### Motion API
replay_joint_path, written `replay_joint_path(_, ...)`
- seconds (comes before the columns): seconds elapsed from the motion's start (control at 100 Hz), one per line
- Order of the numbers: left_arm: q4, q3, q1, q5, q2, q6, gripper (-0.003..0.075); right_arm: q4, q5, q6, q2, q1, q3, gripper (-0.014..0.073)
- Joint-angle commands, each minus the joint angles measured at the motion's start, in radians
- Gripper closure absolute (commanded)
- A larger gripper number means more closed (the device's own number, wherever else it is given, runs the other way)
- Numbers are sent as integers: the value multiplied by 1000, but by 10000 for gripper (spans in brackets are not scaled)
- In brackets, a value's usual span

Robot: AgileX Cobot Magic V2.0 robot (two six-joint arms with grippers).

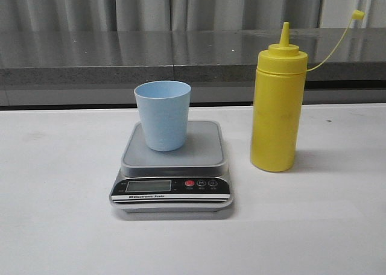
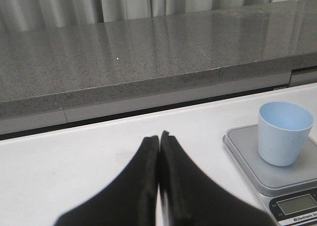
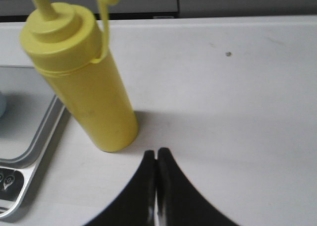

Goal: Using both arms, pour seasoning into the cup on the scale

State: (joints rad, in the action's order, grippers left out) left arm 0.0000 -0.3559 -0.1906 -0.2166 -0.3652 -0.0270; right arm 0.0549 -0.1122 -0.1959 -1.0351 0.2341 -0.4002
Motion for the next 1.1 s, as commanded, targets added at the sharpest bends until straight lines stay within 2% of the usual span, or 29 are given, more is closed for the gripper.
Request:
replay_joint_path(0.0, 0, -30, 1, 75, -5, 0, 740, 56, -186, 16, -31, 23, 12, 636)
replay_joint_path(0.05, 0, -30, 1, 75, -5, 0, 740, 84, -224, 16, -56, 25, 27, 587)
replay_joint_path(0.12, 0, -30, 1, 75, -5, 0, 740, 111, -276, 16, -93, 25, 43, 473)
replay_joint_path(0.17, 0, -30, 1, 75, -5, 0, 740, 128, -312, 16, -119, 25, 49, 363)
replay_joint_path(0.29, 0, -30, 1, 75, -5, 0, 740, 179, -434, 16, -187, 25, 55, 30)
replay_joint_path(0.35, 0, -30, 1, 75, -5, 0, 740, 200, -492, 16, -224, 25, 55, -79)
replay_joint_path(0.44, 0, -30, 1, 75, -5, 0, 740, 210, -556, 16, -276, 25, 55, -45)
replay_joint_path(0.55, 0, -30, 1, 75, -5, 0, 740, 210, -647, 16, -350, 25, 55, -46)
replay_joint_path(0.81, 0, -30, 1, 75, -5, 0, 740, 187, -970, 60, -548, 25, 53, -46)
replay_joint_path(1.02, 0, -30, 1, 75, -5, 0, 740, 150, -1168, 94, -694, 25, 52, -46)
replay_joint_path(1.09, 0, -30, 1, 75, -5, 0, 740, 150, -1191, 94, -726, 25, 46, -46)
